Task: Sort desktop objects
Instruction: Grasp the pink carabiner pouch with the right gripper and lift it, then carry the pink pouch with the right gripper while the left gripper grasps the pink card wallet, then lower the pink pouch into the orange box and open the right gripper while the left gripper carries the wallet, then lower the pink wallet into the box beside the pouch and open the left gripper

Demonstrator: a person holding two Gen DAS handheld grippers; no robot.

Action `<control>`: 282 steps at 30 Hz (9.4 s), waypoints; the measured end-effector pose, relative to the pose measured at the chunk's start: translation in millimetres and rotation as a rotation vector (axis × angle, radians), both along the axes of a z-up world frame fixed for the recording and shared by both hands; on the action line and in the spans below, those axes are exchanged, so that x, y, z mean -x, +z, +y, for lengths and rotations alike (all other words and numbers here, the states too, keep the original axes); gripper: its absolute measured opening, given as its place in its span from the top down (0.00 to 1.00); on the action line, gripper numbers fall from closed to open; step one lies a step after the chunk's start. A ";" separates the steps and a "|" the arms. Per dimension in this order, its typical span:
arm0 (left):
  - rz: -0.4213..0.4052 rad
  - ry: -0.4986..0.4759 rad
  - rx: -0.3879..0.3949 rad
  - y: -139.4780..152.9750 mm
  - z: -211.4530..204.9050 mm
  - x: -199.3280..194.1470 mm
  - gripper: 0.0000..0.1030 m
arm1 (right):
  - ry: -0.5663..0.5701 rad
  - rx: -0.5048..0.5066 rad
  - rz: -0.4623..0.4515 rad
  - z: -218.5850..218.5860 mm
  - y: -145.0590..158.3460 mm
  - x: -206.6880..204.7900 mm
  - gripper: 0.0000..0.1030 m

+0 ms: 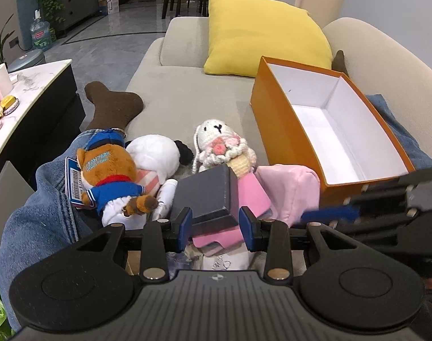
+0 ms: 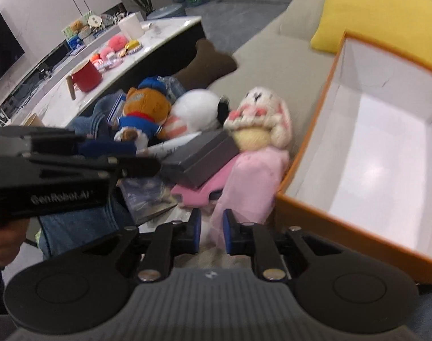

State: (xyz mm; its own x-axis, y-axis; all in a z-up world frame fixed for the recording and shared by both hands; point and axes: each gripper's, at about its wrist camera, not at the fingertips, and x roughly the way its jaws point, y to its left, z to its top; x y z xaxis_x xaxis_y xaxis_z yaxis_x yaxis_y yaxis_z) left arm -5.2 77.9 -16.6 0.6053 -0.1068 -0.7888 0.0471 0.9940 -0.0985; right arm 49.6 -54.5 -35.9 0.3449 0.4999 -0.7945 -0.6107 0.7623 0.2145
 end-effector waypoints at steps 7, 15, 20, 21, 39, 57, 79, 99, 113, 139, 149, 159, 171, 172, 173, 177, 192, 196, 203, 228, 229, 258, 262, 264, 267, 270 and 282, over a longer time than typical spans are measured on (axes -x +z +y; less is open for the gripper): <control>-0.001 0.009 -0.008 0.9 -4.3 2.7 0.59 | -0.015 0.045 -0.198 12.8 18.9 -20.6 0.64; 0.015 0.003 -0.025 -3.2 -3.4 9.4 0.59 | 0.029 0.069 -0.102 6.2 -2.0 -7.4 0.71; 0.042 -0.021 -0.012 -12.3 -9.6 11.2 0.59 | 0.012 0.038 0.052 -9.7 -29.3 8.7 0.83; 0.044 -0.028 -0.010 -13.2 -11.6 12.0 0.59 | 0.002 0.037 0.060 -11.5 -35.8 11.1 0.83; 0.094 -0.151 0.054 -28.4 -45.0 20.7 0.59 | 0.065 -0.013 0.325 -20.4 -76.2 36.5 0.99; 0.186 -0.231 0.068 -41.5 -69.3 14.3 0.59 | -0.171 0.107 0.161 -109.1 -29.1 5.7 0.52; 0.207 -0.173 -0.021 -51.0 -63.1 -9.4 0.59 | -0.030 0.045 0.446 -106.3 -100.2 -46.0 0.57; 0.208 -0.398 0.036 -69.1 -111.1 -15.2 0.67 | -0.025 0.363 -0.132 -100.6 -23.2 21.7 0.57; 0.230 -0.416 -0.041 -100.9 -134.5 -15.0 0.79 | -0.017 0.155 0.064 -101.6 -9.1 26.0 0.48; -0.056 -0.376 -0.554 -52.6 -122.7 -35.8 0.47 | -0.133 0.194 0.075 -105.3 -19.5 8.4 0.74; 0.067 -0.393 -0.746 -87.7 -142.7 -66.9 0.59 | -0.153 0.156 0.052 -113.8 -26.4 8.3 0.73; 0.073 -0.357 -0.658 -72.0 -126.5 -69.1 0.81 | -0.205 0.083 0.046 -128.3 -20.4 11.4 0.74; -0.070 -0.216 -0.211 27.7 -79.3 -48.7 0.82 | -0.256 -0.058 0.095 -159.3 28.8 11.0 0.75; -0.097 -0.217 -0.193 38.0 -78.4 -45.7 0.82 | -0.254 -0.065 0.092 -160.5 35.5 11.5 0.75; -0.119 -0.218 -0.178 46.1 -78.2 -43.8 0.82 | -0.251 -0.071 0.086 -161.5 42.2 11.6 0.75; -0.176 -0.232 -0.103 74.8 -78.1 -45.3 0.82 | -0.242 -0.098 0.049 -164.1 71.9 8.3 0.75; -0.305 -0.288 0.084 92.4 -136.3 -131.9 0.82 | -0.360 -0.047 -0.015 -165.9 115.6 -103.1 0.75; -0.277 -0.249 0.150 62.5 -151.3 -171.6 0.82 | -0.436 0.026 0.041 -166.0 94.3 -157.6 0.75; -0.196 -0.187 0.201 3.6 -163.5 -225.7 0.82 | -0.472 0.127 0.070 -152.4 58.3 -219.0 0.75; -0.002 -0.258 0.164 -39.6 -175.5 -254.9 0.78 | -0.426 0.181 0.075 -144.8 18.2 -265.6 0.59; 0.017 -0.260 0.165 -38.6 -172.5 -255.1 0.78 | -0.420 0.180 0.065 -145.5 21.3 -262.1 0.59; 0.036 -0.330 0.136 -29.4 -176.9 -256.5 0.68 | -0.295 0.249 0.048 -181.7 9.8 -216.5 0.64; 0.044 -0.366 0.181 -28.3 -165.7 -255.7 0.62 | -0.249 0.253 0.037 -178.3 12.0 -211.8 0.64; 0.043 -0.388 0.192 -26.9 -161.8 -259.7 0.59 | -0.211 0.270 0.012 -172.8 13.7 -209.3 0.64; 0.024 -0.418 0.214 -21.3 -157.0 -260.2 0.51 | -0.151 0.310 -0.014 -162.1 10.6 -205.7 0.54; 0.034 -0.423 0.221 -19.1 -154.8 -264.4 0.53 | -0.125 0.376 -0.016 -152.7 -1.2 -207.8 0.53; 0.027 -0.454 0.247 -18.6 -161.0 -285.6 0.73 | -0.172 0.420 -0.005 -146.2 -23.7 -252.3 0.60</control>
State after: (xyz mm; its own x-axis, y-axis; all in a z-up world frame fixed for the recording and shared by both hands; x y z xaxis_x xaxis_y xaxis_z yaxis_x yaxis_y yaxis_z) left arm 280.4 -83.1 -35.3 0.4343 -0.5391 -0.7217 0.4624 0.8210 -0.3349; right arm 301.9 -200.7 -59.6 0.3990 0.0692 -0.9143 -0.4678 0.8730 -0.1380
